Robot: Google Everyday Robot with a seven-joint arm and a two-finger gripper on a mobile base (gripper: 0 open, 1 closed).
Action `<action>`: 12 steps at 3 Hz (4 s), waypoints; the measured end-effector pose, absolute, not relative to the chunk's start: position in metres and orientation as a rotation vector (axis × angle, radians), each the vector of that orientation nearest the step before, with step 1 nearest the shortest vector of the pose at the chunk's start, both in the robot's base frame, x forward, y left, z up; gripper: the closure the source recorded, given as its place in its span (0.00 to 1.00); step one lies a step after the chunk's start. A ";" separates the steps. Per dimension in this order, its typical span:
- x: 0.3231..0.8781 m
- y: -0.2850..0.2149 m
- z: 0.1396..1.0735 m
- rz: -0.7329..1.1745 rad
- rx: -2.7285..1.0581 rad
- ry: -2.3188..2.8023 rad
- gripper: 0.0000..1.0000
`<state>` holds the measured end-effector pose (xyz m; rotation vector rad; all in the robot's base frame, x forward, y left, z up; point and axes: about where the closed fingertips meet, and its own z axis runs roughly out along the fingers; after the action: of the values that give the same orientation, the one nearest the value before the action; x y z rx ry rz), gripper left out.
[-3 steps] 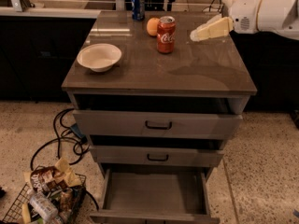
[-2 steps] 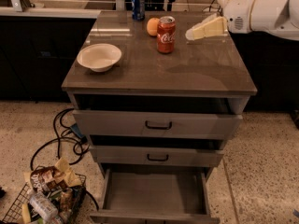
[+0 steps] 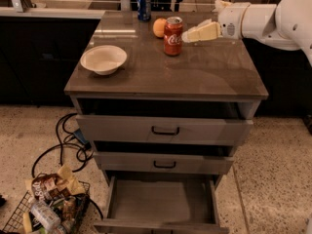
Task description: Place coke can into bottom drawer
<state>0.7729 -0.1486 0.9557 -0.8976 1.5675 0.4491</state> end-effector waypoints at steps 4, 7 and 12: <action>0.821 -0.104 0.899 0.648 -0.814 1.510 0.00; 0.829 -0.084 0.890 0.696 -0.813 1.488 0.70; 0.748 -0.137 0.959 0.590 -0.789 1.465 1.00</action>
Offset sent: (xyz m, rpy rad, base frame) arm 0.0445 0.0288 -0.0504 0.1613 0.0425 0.0406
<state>0.7479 -0.1373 0.9594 -0.7890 1.4647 0.5902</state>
